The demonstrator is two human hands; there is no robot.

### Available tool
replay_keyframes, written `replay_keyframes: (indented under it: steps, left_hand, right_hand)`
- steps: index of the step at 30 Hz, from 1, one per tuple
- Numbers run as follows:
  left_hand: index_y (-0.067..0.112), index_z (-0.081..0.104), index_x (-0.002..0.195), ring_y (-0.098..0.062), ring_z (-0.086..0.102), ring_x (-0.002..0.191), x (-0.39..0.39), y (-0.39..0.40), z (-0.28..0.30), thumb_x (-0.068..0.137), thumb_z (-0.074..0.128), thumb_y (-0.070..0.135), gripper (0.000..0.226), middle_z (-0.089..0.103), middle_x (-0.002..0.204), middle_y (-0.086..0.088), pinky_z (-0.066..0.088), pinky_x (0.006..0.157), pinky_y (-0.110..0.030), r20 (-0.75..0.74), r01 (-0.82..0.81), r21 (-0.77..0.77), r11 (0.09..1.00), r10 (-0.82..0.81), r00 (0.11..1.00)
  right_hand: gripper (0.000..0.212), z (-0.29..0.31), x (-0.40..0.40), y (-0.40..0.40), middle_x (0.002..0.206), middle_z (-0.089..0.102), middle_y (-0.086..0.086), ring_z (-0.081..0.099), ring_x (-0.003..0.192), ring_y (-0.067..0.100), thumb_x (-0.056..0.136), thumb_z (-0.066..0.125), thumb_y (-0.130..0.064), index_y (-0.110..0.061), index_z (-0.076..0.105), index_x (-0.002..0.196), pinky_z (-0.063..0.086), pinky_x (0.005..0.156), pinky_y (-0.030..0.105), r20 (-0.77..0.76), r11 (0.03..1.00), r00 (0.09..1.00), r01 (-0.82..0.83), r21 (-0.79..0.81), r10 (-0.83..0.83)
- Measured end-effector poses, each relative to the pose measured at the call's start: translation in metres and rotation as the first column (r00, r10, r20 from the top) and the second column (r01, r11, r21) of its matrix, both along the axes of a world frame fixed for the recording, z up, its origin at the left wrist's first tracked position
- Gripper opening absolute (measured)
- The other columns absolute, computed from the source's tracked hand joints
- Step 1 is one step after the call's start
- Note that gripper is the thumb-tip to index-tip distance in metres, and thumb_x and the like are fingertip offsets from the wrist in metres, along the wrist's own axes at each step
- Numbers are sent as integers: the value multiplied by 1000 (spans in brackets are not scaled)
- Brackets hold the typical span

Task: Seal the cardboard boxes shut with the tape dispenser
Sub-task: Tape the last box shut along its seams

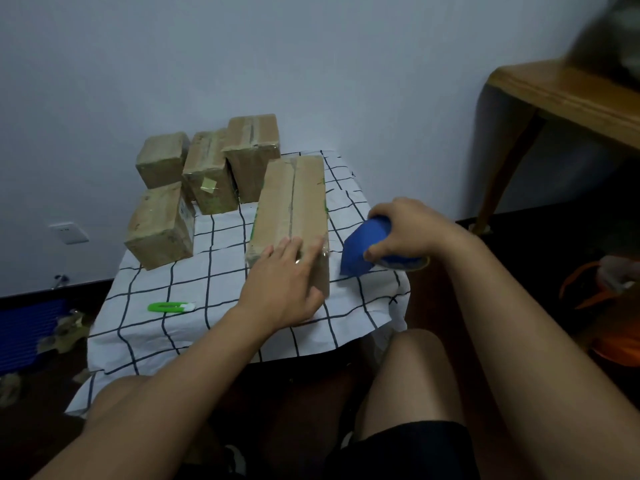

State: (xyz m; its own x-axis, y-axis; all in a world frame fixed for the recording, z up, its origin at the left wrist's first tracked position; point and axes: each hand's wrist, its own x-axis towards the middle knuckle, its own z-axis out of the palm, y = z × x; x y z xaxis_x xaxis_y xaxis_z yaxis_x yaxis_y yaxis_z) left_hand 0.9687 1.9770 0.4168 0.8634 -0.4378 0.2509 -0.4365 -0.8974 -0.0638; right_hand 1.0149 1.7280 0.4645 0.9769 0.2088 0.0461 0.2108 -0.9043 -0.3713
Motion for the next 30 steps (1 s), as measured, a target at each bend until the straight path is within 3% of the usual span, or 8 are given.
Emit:
replay_keyframes:
  steps: [4, 7, 10, 14, 16, 21, 26, 30]
  left_hand:
    - [27, 40, 138, -24, 56, 102, 6, 0, 4, 82, 56, 45, 61, 55, 122, -2, 47, 73, -36, 35, -23, 3, 1000, 23, 999]
    - [32, 42, 138, -24, 58, 95, 8, -2, 4, 87, 58, 42, 54, 57, 115, -3, 43, 64, -33, 48, -24, 8, 1000, 23, 999]
    - [35, 43, 139, -26, 58, 91, 8, -2, 4, 91, 56, 40, 50, 57, 112, -4, 35, 61, -32, 62, -17, 18, 1000, 16, 998]
    - [35, 43, 140, -28, 57, 92, 8, 0, 5, 89, 55, 39, 53, 55, 113, -7, 31, 60, -33, 53, -4, 69, 998, 1, 999]
    - [35, 43, 140, -27, 56, 94, 9, -1, 5, 86, 54, 41, 56, 55, 114, -6, 33, 60, -32, 44, -7, 73, 997, 4, 999]
    - [41, 40, 142, -25, 56, 92, 7, -1, 4, 81, 54, 46, 63, 55, 109, -5, 42, 63, -33, 80, -9, 109, 994, 0, 997]
    - [35, 36, 138, -29, 51, 97, 12, -15, 0, 86, 46, 46, 55, 49, 115, -9, 41, 71, -36, 85, -13, 176, 984, -2, 996]
    - [33, 35, 144, -30, 51, 101, 12, -11, -4, 87, 43, 48, 60, 51, 117, -11, 43, 79, -38, 97, -1, 156, 988, -14, 995]
  right_hand:
    - [76, 4, -1, -10, 102, 41, -4, 41, 94, 16, 62, 73, -60, -30, 55, 130, 35, 78, 30, 147, 972, 968, 180, 152, -202]
    - [72, -7, -6, -1, 110, 44, -2, 43, 96, 14, 70, 76, -54, -27, 53, 132, 33, 71, 18, 211, 896, 919, 239, 374, -333]
    - [68, -14, -8, 12, 115, 50, -2, 48, 99, 13, 71, 80, -52, -26, 56, 130, 31, 70, 10, 201, 791, 892, 232, 566, -405]
    - [59, -13, -8, 30, 113, 61, -8, 58, 102, 11, 67, 80, -52, -29, 61, 117, 48, 84, 24, 118, 582, 895, 175, 795, -430]
    - [55, -12, -6, 40, 105, 65, -14, 62, 96, 4, 64, 80, -52, -29, 63, 110, 51, 83, 26, 70, 467, 909, 144, 872, -410]
    - [63, -17, 3, 63, 113, 66, -7, 63, 103, 10, 63, 81, -52, -24, 63, 117, 55, 89, 31, 29, 364, 925, 120, 924, -379]
    - [42, -17, 10, 67, 105, 63, -19, 61, 98, 1, 68, 82, -48, -38, 59, 102, 52, 82, 24, 39, 320, 901, 113, 941, -432]
    - [45, -16, 11, 65, 106, 63, -17, 62, 99, 4, 70, 83, -46, -34, 60, 107, 54, 85, 27, 47, 307, 906, 94, 947, -420]
